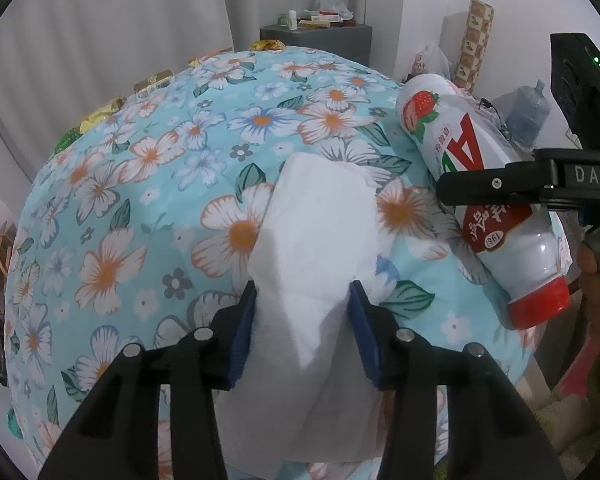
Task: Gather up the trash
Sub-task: 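Lift the tissue with the left tool while the right tool carries the bottle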
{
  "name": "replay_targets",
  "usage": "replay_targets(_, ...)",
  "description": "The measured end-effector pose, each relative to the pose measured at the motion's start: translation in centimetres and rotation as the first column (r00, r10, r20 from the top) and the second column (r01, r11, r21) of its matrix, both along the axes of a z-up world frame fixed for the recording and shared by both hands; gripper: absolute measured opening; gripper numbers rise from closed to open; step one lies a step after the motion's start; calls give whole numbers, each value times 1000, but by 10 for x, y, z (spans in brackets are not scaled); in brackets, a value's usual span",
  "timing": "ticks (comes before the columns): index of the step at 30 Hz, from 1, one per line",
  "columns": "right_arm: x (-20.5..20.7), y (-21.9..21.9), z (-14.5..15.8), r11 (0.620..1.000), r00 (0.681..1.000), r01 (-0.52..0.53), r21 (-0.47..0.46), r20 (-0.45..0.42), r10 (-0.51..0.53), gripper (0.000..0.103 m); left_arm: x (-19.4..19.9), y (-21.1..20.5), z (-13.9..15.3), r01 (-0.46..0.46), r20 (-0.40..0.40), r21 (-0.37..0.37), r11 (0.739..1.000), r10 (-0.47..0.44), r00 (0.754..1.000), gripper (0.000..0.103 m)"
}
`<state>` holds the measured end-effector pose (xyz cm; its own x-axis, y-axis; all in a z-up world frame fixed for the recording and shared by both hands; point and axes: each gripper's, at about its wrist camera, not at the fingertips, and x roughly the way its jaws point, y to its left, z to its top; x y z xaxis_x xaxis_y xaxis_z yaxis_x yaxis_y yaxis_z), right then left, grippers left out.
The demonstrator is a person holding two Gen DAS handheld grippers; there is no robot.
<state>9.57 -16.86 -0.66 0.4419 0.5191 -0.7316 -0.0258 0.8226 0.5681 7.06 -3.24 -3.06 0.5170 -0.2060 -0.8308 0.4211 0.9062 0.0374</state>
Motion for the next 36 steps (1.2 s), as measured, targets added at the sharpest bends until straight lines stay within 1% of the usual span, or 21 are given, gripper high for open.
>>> replay_targets(5,0,-3,0,1000,1000,4,8,3,-4,64,-1,-1,1,5,7,10,1000,-5,1000,44)
replay_targets(10,-2,-6,0,1000,1000,9,14,6,-9,64,-2,-2,2,7,12,14,1000,-7,1000,41)
replay_targets(13,-3,-8,0,1000,1000,15,22,5,-15,64,-3,-2,1,12,17,12,1000,-12,1000,38)
replay_targets(15,-3,-10,0,999,1000,25,26,1,-25,62,-3,-1,0,14,22,7,1000,-14,1000,33)
replay_targets(16,-4,-11,0,999,1000,29,31,-2,-29,62,-2,0,0,15,23,1,1000,-15,1000,32)
replay_targets(19,-5,-14,1,998,999,46,49,-6,-45,61,-1,3,0,16,26,-16,1000,-15,1000,23)
replay_targets(21,-7,-17,1,996,998,58,67,-9,-57,61,0,6,1,18,27,-31,999,-17,999,16)
replay_targets(24,-9,-21,5,994,997,71,79,0,-71,60,1,7,3,17,27,-49,999,-16,1000,10)
replay_targets(26,-12,-25,8,993,997,81,85,11,-83,60,3,9,6,10,24,-64,998,-9,1000,8)
replay_targets(29,-19,-36,12,988,995,95,119,30,-99,60,3,11,13,1,41,-77,997,2,999,7)
replay_targets(36,-33,-63,22,974,987,136,179,58,-149,60,1,11,37,2,68,-147,989,8,998,7)
